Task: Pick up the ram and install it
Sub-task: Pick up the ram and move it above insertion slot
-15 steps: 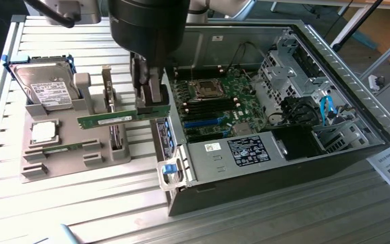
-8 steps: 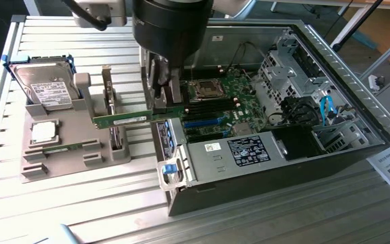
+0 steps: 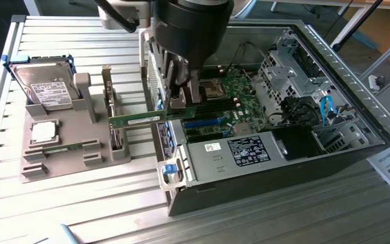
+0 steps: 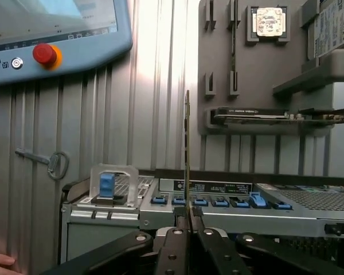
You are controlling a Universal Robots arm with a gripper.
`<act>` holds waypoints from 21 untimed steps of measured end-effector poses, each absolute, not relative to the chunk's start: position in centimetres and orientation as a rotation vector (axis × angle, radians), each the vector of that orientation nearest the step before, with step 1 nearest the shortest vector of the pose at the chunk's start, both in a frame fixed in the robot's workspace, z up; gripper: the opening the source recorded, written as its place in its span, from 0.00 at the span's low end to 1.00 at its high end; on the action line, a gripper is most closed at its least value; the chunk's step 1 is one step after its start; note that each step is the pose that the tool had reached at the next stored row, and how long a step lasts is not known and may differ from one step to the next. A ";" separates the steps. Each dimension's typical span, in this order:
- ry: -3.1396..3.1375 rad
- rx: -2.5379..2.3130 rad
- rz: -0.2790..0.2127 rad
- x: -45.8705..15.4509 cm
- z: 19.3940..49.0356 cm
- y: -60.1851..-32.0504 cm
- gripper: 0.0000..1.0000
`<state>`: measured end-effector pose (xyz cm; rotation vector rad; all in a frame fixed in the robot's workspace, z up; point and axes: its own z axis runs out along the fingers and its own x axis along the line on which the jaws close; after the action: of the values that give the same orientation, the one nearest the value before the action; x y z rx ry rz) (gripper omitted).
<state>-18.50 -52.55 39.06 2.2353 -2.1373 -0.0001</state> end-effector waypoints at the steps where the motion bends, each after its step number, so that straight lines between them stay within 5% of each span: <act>1: -2.137 2.235 0.000 -18.2 39.1 -52.6 0.12; 21: -2.137 2.234 -0.002 -11.1 39.1 -53.6 0.12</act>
<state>-11.10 -53.56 39.08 2.2344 -2.1366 -0.0019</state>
